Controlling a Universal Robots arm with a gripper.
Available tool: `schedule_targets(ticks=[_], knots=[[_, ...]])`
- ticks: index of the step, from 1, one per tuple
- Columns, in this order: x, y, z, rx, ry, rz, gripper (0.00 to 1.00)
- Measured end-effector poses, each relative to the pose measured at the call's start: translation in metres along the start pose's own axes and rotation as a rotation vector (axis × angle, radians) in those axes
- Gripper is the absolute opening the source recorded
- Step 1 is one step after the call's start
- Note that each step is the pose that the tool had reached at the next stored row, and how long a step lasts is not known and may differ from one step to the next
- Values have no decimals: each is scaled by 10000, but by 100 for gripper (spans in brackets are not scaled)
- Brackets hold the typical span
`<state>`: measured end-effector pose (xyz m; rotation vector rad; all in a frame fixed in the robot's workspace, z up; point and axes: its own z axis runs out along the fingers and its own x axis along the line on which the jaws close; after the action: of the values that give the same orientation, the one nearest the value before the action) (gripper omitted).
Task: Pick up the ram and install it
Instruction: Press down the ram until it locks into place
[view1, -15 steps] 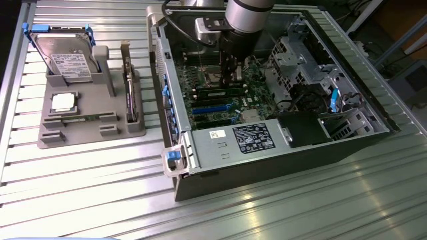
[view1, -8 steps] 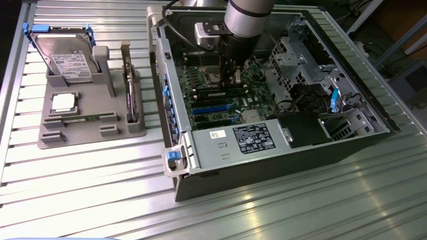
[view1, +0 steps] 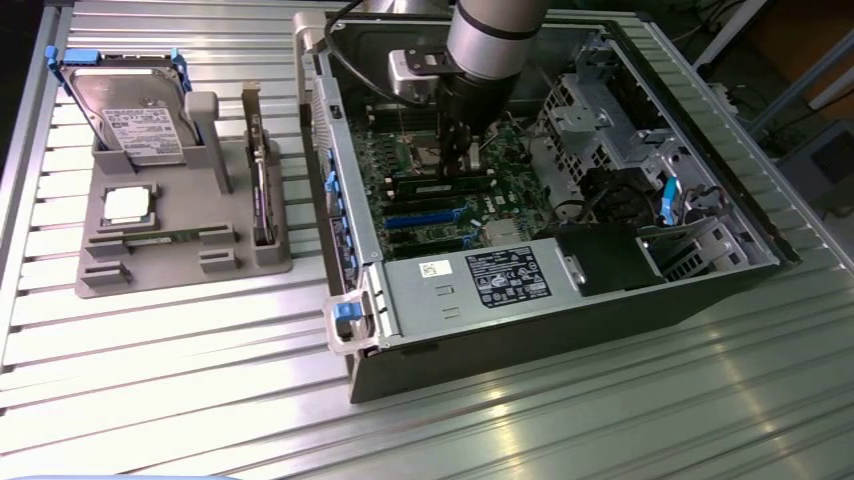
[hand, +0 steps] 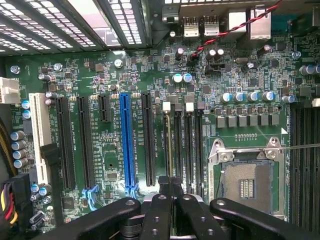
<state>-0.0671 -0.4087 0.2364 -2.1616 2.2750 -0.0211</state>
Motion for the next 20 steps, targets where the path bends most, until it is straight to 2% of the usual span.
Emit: schedule_targets(ticks=[8,11,20], knots=[[0,1,36,0,6,0,11],[0,0,-10,-17,3,0,11],[8,151,-34,-18,6,0,11]])
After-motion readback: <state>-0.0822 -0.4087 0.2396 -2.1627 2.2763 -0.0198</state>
